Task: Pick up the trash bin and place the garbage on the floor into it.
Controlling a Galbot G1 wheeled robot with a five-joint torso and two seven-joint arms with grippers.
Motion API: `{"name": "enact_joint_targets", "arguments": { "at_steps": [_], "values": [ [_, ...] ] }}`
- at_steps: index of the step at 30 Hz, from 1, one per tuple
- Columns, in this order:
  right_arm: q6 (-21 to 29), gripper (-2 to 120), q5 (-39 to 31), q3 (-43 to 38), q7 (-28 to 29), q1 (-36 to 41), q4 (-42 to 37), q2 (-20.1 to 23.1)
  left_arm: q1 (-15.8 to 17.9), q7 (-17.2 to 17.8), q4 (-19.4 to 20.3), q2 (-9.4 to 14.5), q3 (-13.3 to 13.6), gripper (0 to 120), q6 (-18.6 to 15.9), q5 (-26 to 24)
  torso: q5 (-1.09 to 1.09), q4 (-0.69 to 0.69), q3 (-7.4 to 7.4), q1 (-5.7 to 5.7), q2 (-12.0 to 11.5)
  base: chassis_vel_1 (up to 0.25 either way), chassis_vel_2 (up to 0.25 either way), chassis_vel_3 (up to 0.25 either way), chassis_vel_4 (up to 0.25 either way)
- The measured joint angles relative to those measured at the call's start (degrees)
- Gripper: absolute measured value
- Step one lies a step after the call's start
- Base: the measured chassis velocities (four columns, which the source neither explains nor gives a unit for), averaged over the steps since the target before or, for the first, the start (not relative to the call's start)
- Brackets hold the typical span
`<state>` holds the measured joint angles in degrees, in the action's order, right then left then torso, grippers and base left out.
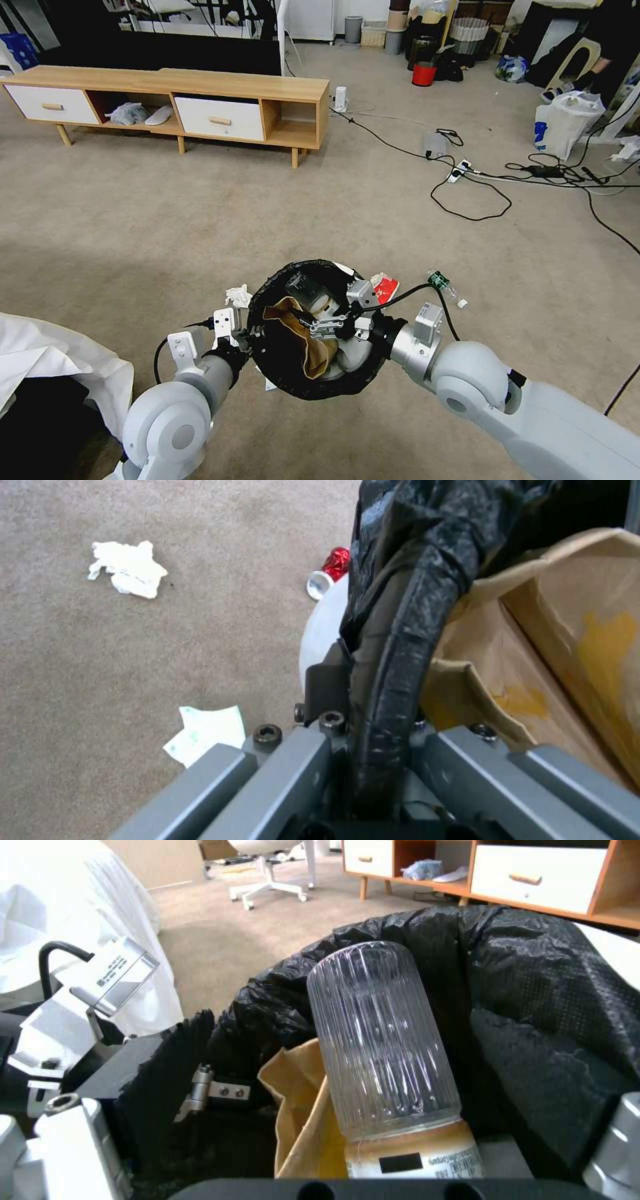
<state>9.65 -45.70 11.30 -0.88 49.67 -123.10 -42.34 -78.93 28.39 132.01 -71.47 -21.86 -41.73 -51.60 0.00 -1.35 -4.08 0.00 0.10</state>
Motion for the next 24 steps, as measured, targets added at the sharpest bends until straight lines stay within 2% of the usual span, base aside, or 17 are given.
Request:
{"name": "enact_joint_targets", "arguments": {
  "at_steps": [19,24],
  "values": [
    [-0.01,99,-2.37,-4.25,0.39,-0.4,-4.45,1.79,-1.08,1.03,-1.95,-0.12,-1.92,0,-0.05,0.7,0.0,0.0,0.0,0.0,0.0,0.0,0.0,0.0,0.0],
    [-0.86,99,-3.43,-8.63,-0.25,0.94,-6.13,3.12,-1.82,1.32,-2.27,-0.59,-3.53,0,0.33,0.43,0.0,0.0,0.0,0.0,0.0,0.0,0.0,0.0,0.0]
  ]
}}
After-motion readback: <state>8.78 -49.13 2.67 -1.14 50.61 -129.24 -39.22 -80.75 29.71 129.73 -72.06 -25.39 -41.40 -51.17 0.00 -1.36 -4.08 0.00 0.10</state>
